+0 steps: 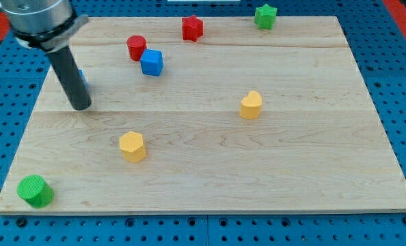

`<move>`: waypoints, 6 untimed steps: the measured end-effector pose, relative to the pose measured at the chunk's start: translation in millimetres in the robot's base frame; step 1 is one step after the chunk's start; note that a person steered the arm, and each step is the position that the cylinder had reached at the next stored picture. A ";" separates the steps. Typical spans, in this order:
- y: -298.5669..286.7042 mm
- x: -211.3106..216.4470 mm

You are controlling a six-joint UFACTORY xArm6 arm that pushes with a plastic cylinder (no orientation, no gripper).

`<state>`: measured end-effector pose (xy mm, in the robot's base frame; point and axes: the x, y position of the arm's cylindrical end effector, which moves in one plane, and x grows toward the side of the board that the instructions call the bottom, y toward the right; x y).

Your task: Nudge the blue triangle left a bit

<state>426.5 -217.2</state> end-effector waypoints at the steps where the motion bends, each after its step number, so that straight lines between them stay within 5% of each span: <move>1: 27.8 -13.4; 2: 52.2 -30.6; 4: 35.3 42.2; 6: 15.5 -44.0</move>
